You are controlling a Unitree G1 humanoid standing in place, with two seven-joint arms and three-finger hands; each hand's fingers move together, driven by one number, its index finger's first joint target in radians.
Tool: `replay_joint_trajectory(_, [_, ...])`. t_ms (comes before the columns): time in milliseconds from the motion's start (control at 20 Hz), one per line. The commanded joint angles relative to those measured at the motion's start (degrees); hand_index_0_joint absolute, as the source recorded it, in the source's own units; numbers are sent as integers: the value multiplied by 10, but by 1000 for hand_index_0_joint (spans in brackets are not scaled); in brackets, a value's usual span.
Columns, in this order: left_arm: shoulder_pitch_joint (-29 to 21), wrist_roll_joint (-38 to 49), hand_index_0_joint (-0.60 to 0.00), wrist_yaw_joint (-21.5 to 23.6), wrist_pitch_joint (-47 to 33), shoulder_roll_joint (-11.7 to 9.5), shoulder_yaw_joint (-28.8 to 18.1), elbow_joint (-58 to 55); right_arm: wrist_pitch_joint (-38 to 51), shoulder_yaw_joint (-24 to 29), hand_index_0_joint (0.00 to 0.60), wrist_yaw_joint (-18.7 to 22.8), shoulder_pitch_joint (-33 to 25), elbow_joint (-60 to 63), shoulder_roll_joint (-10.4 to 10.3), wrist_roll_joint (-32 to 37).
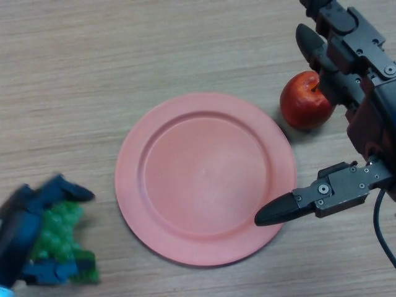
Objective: Pick up the green grapes and place it on the plate
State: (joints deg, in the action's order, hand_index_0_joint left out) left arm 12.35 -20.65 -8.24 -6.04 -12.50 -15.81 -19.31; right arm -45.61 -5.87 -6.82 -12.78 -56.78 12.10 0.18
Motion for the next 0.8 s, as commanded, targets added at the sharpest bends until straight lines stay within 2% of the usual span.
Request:
replay_joint_trajectory(50, [-11,61,-600,-25,13,-4,-49,-107,50,18,0,18,-26,-32,4,26])
replay_joint_trajectory(150, [-24,65,-600,-56,75,1,-35,-186,49,17,0,20,-28,-32,3,29])
replay_joint_trajectory(250, [-37,20,-600,-81,77,-5,9,-231,47,19,0,19,-32,-32,2,32])
replay_joint_trajectory(300, [-45,-15,-600,-96,79,-5,51,-248,44,20,0,20,-35,-32,1,35])
replay_joint_trajectory(400, [-40,-65,-600,-128,78,-9,102,-262,43,24,0,19,-36,-32,3,39])
replay_joint_trajectory(450, [-39,-59,-600,-134,89,-5,108,-269,42,24,0,20,-37,-31,3,39])
replay_joint_trajectory(500, [-39,-17,-600,-139,127,6,110,-291,44,22,0,20,-38,-28,5,36])
replay_joint_trajectory(550, [-40,-13,-550,-139,130,6,110,-292,45,21,0,20,-38,-27,5,36])
replay_joint_trajectory(600, [-39,-7,-400,-138,132,5,111,-291,45,21,0,20,-38,-27,4,35])
replay_joint_trajectory(650, [-39,-1,-300,-137,134,3,111,-290,46,20,0,20,-38,-27,4,34])
replay_joint_trajectory(700, [-42,11,-151,-132,138,0,111,-285,47,18,0,18,-38,-25,3,31])
replay_joint_trajectory(750, [-46,18,-51,-123,141,-3,109,-279,50,16,0,17,-36,-24,2,29])
replay_joint_trajectory(800, [-53,26,0,-108,145,-4,105,-275,49,12,0,16,-36,-24,1,24])
